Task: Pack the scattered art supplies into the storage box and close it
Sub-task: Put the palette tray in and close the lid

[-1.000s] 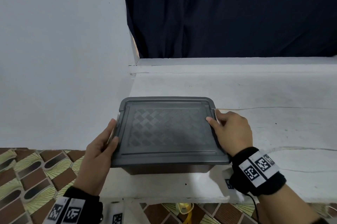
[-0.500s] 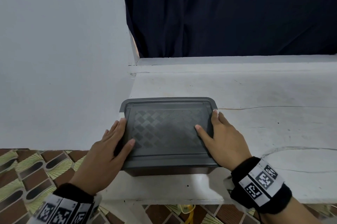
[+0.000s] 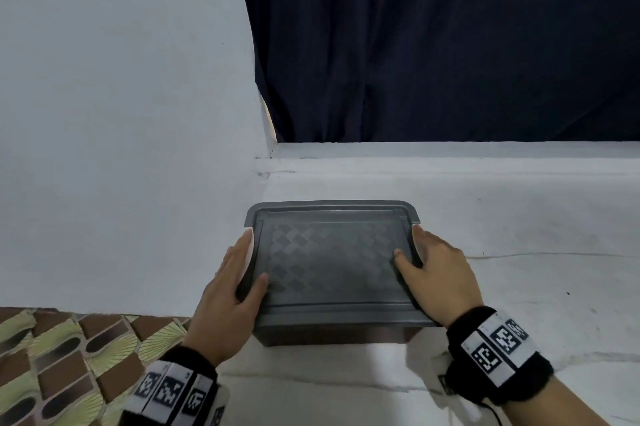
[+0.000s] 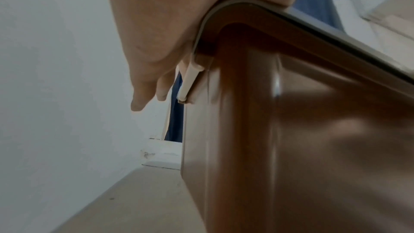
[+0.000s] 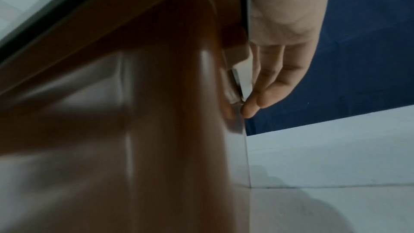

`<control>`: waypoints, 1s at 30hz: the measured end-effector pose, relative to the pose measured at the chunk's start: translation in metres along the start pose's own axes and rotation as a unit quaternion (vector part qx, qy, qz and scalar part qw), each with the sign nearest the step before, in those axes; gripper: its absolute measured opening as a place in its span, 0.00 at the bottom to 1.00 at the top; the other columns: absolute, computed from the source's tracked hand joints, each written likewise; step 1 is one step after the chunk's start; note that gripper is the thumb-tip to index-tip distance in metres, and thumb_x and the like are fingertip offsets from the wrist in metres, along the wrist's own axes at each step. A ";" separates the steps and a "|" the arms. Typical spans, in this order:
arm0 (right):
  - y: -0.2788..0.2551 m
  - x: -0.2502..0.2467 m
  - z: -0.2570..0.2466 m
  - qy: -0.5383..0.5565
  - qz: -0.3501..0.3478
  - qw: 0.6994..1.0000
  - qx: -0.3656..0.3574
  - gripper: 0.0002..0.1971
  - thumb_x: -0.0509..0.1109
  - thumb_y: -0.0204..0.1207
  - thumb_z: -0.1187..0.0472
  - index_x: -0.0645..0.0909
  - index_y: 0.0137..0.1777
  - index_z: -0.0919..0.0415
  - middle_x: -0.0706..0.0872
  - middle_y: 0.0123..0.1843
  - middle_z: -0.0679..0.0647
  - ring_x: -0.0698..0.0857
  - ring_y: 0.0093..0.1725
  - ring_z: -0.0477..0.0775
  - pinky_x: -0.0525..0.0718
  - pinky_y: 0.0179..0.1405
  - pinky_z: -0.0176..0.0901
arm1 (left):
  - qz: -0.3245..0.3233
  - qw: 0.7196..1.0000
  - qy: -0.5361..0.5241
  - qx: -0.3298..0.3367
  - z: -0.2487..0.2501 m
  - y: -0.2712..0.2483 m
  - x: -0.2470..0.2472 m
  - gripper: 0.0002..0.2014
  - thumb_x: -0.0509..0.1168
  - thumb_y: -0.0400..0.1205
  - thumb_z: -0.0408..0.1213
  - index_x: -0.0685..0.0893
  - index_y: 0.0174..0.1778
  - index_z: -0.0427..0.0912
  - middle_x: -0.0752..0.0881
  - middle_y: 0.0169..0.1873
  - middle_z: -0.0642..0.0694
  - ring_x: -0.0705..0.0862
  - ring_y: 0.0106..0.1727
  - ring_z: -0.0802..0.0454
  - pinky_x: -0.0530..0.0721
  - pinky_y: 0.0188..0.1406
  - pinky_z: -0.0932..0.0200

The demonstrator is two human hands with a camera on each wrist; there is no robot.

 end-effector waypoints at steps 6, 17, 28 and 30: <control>0.070 0.010 0.009 -0.006 0.007 0.999 0.039 0.25 0.64 0.79 0.45 0.74 0.73 0.53 0.81 0.45 0.54 0.76 0.44 0.57 0.77 0.42 0.46 | 0.036 0.997 -0.060 -0.029 -0.009 0.072 0.017 0.32 0.61 0.87 0.47 0.56 0.86 0.61 0.64 0.82 0.62 0.63 0.81 0.63 0.64 0.81 0.57; 0.185 0.026 0.024 0.011 0.029 0.998 0.062 0.16 0.66 0.77 0.46 0.77 0.57 0.55 0.81 0.44 0.57 0.76 0.42 0.59 0.76 0.42 0.46 | 0.057 0.989 -0.108 -0.082 -0.013 0.195 0.043 0.33 0.68 0.85 0.43 0.64 0.85 0.52 0.72 0.76 0.61 0.74 0.68 0.60 0.69 0.70 0.64; 0.291 0.049 0.033 -0.003 0.032 0.999 0.042 0.21 0.66 0.78 0.47 0.77 0.65 0.59 0.81 0.43 0.56 0.80 0.42 0.57 0.78 0.42 0.43 | 0.046 0.986 -0.133 -0.092 -0.026 0.303 0.064 0.30 0.67 0.85 0.42 0.66 0.83 0.59 0.74 0.74 0.55 0.78 0.65 0.52 0.76 0.61 0.63; 0.297 0.052 0.035 -0.002 0.025 0.999 0.035 0.24 0.66 0.78 0.46 0.75 0.70 0.58 0.81 0.44 0.56 0.79 0.42 0.56 0.77 0.43 0.42 | 0.036 0.984 -0.148 -0.091 -0.033 0.309 0.067 0.31 0.67 0.85 0.43 0.65 0.83 0.61 0.73 0.74 0.56 0.80 0.63 0.52 0.80 0.56 0.64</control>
Point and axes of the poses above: each hand's wrist, its own y-axis towards the middle knuckle, its own x-axis out of the palm, z = x × y, the point moved 5 cm from there along y, towards the middle knuckle
